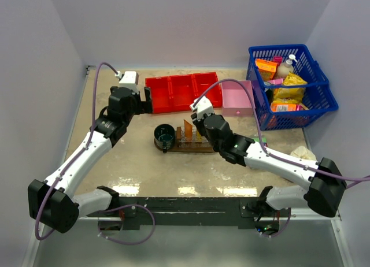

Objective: Prepare toiletry sets of a toothbrush and toothpaste on the tray

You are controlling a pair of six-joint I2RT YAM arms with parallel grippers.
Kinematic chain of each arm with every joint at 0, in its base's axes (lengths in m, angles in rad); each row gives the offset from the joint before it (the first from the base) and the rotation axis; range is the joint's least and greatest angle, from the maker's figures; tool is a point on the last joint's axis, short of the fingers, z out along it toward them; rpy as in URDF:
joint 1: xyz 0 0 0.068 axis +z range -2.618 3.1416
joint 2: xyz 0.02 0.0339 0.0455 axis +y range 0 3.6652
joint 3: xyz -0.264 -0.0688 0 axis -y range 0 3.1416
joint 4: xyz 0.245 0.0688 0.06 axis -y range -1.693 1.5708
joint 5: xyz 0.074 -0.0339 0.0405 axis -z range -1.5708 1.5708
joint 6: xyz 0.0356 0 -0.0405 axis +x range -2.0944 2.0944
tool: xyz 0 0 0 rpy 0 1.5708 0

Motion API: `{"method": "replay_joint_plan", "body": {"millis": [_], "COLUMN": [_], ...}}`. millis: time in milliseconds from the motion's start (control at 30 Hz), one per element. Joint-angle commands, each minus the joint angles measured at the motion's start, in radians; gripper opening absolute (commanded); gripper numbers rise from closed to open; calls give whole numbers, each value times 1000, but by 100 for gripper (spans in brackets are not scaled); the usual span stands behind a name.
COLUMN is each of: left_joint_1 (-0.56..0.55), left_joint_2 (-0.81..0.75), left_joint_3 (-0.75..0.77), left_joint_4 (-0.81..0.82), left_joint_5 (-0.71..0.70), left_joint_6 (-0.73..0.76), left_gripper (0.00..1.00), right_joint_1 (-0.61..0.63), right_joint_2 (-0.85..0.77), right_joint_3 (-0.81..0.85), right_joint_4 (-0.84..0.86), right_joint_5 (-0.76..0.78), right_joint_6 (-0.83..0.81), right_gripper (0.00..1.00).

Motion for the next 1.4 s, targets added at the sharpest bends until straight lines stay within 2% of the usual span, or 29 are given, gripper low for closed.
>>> {"method": "replay_joint_plan", "body": {"millis": [0, 467, 633, 800, 1133, 1233, 1367], "left_joint_1": [6, 6, 6, 6, 6, 6, 14], "left_joint_2": [3, 3, -1, -5, -54, -65, -65], "left_joint_3": [12, 11, 9, 6, -17, -28, -24], "left_joint_4": [48, 48, 46, 48, 71, 79, 65], "left_joint_5": [6, 7, 7, 10, -23, -62, -102], "left_joint_6": [2, 2, 2, 4, 8, 15, 15], "left_gripper": [100, 100, 100, 100, 100, 100, 100], "right_joint_1": [4, 4, 4, 4, 1, -5, -57], "right_joint_2": [3, -10, -29, -56, -136, -164, -188], "right_joint_3": [-8, -11, -14, -13, 4, 6, 24], "right_joint_4": [13, 22, 27, 30, 30, 36, 13], "right_joint_5": [27, 20, 10, -4, -38, -49, -75], "right_joint_6": [-2, 5, 14, 28, 53, 83, 131], "right_gripper": [38, 63, 79, 89, 92, 95, 98]}}
